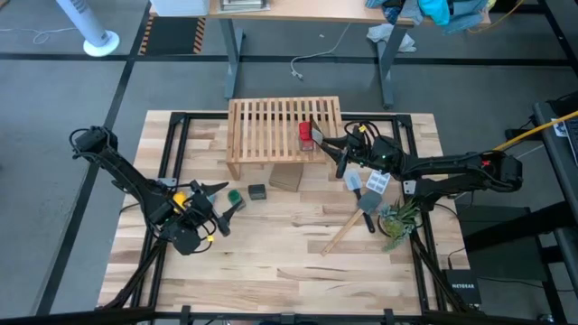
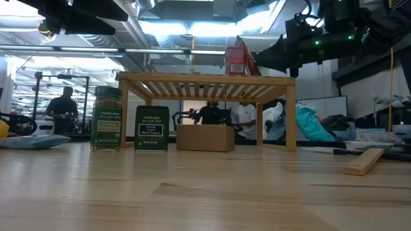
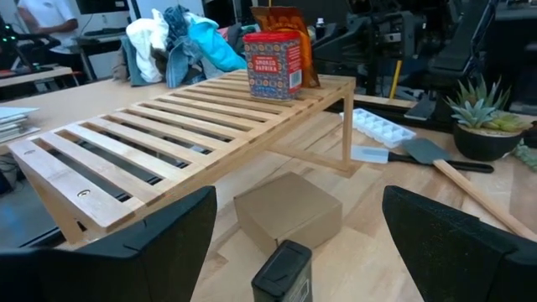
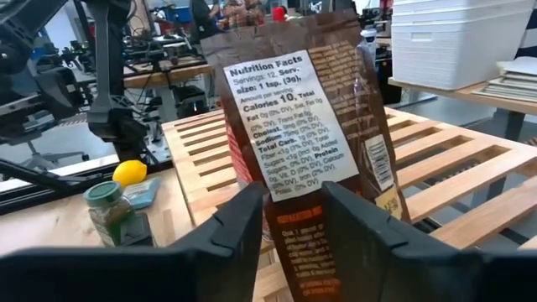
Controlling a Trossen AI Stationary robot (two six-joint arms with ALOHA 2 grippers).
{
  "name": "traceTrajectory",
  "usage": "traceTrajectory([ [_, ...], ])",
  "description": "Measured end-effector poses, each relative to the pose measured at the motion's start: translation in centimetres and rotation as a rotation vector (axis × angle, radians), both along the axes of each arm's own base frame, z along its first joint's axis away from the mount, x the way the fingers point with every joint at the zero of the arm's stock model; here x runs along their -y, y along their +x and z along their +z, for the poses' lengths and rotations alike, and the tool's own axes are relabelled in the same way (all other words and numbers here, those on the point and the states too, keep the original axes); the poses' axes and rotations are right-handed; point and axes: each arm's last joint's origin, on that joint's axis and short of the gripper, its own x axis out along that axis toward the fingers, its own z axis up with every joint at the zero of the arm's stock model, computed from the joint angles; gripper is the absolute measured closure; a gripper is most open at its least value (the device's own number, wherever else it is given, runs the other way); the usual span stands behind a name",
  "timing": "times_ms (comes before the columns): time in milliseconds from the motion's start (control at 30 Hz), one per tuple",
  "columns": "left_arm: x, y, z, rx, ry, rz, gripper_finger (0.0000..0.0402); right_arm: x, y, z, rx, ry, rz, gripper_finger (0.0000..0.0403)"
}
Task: Shelf spices
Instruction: Remove the orange seasoning pack from the shelf
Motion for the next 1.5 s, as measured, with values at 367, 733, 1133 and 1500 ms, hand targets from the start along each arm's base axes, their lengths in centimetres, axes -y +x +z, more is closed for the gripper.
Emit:
traceTrajectory([
  [367, 0.0, 0.0, 0.0, 0.000, 0.000, 0.000, 0.0068, 0.0, 0.0, 0.3, 0.009, -0.058, -0.015, 0.0276],
  [733, 0.0, 0.0, 0.0, 0.000, 0.000, -0.001, 0.0079, -0.4, -1.0, 2.1, 0.080, -0.098, 0.005, 0.0276],
  [1133, -0.2, 0.2, 0.0, 0.000, 0.000, 0.012, 0.0101, -5.7, -0.4, 2.7, 0.079, -0.184, -0.022, 0.0276],
  [1500, -0.2, 0.2, 0.0, -0.008, 0.008, 0.011, 0.0101, -7.5, -0.4, 3.1, 0.086, -0.314, 0.047, 0.0276],
])
